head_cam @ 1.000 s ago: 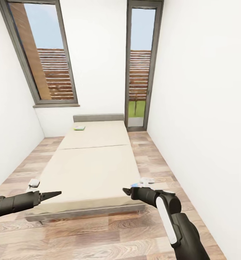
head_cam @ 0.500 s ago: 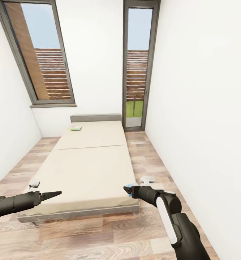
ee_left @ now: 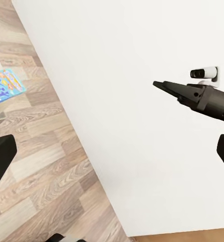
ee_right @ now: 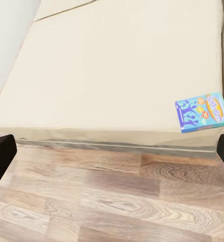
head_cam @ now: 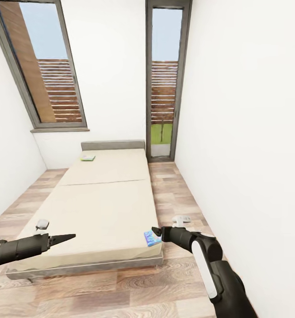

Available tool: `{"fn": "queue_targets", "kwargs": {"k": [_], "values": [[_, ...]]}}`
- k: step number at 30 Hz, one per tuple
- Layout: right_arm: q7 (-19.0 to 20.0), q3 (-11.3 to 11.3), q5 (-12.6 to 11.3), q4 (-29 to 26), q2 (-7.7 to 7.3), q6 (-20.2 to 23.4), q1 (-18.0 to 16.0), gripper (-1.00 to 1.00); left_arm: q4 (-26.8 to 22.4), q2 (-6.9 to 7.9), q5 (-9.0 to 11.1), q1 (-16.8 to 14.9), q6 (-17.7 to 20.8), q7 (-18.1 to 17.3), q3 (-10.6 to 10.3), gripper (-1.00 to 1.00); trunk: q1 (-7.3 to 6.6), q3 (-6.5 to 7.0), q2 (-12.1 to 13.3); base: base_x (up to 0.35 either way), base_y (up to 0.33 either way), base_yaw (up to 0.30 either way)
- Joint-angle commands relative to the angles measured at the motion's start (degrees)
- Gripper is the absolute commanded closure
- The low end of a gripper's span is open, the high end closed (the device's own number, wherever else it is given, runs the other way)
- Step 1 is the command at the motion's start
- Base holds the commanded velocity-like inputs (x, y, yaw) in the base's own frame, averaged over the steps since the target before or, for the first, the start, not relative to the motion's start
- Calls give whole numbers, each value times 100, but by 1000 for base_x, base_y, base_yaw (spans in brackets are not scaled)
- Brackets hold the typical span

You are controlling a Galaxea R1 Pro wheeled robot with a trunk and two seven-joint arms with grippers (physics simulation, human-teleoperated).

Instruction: Put all the toys in the child's room - the three board games (two on the bed and one on the table), the two jigsaw puzzles on the table, and the tennis ball on the table - inside the toy box on the table in the child's room.

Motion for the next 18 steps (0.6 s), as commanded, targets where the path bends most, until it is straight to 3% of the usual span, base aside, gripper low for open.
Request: {"fn": "queue_targets", "kwargs": {"k": [1, 8, 14, 18], "values": [[17, -6, 2, -6, 1, 25, -5, -100, -3, 1, -6, -5, 60, -24, 1, -100, 5, -13, -12, 156, -179, 0], [13, -9, 5, -9, 2, 23, -5, -100, -3, 1, -6, -5, 58, -24, 1, -100, 5, -13, -12, 154, -178, 0], [-33, -20, 8, -87, 10, 67, -9, -100, -3, -5, -13, -5, 57, -24, -9, -100, 5, -13, -12, 64, -62, 0], [-313, -113, 6, -401, 22, 237, -8, -100, -3, -17, -20, -5, -72, -16, -21, -100, 5, -13, -12, 12, -83, 0]]}}
